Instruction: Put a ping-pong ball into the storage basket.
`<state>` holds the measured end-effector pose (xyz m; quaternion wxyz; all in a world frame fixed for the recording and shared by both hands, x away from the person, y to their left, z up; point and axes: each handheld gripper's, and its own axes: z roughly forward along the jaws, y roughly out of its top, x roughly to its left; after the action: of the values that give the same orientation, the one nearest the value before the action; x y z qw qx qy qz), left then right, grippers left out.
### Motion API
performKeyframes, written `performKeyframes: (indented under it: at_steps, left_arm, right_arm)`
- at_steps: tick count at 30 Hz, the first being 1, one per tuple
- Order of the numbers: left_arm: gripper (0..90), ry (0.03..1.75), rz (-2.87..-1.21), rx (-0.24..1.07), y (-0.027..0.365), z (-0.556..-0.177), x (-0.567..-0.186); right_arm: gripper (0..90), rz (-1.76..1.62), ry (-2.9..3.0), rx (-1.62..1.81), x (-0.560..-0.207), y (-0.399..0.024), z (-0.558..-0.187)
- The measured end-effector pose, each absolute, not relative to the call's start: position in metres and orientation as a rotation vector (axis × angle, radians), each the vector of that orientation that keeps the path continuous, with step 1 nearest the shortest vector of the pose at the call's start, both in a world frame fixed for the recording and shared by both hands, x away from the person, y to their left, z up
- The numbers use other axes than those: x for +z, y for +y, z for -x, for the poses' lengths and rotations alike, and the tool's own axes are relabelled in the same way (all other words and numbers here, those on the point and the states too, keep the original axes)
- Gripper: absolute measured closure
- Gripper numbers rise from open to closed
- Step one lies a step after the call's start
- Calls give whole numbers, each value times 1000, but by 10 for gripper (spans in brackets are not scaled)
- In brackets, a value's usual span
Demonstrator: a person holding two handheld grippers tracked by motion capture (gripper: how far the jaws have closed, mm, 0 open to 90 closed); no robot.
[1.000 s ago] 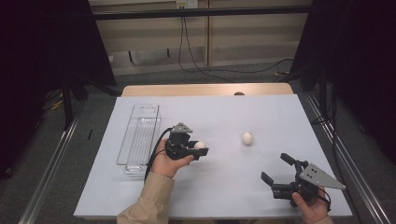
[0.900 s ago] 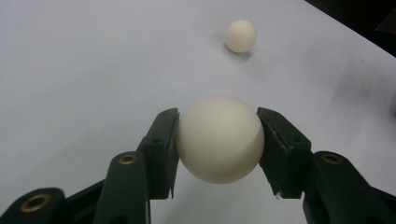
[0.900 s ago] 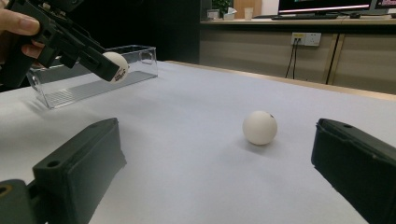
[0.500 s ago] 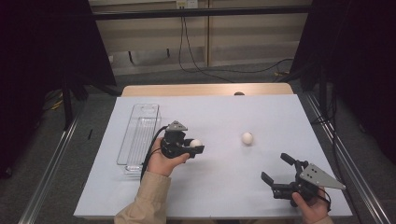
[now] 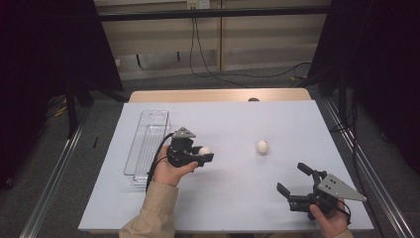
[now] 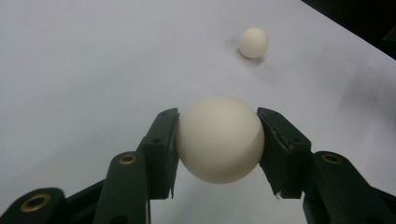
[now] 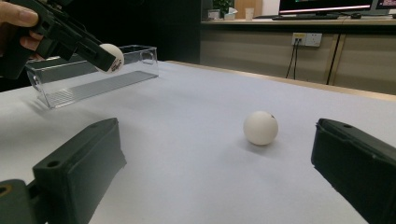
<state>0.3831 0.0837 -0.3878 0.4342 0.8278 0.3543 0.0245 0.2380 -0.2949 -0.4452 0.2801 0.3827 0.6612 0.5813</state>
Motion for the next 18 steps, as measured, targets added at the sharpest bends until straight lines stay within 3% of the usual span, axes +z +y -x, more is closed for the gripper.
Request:
performKeyframes:
  at_steps: [18]
  left_arm:
    - [510, 912, -2037, 83, 97, -386, -384]
  right_arm:
    - [13, -1019, 1778, 1554, -445, -295, -238]
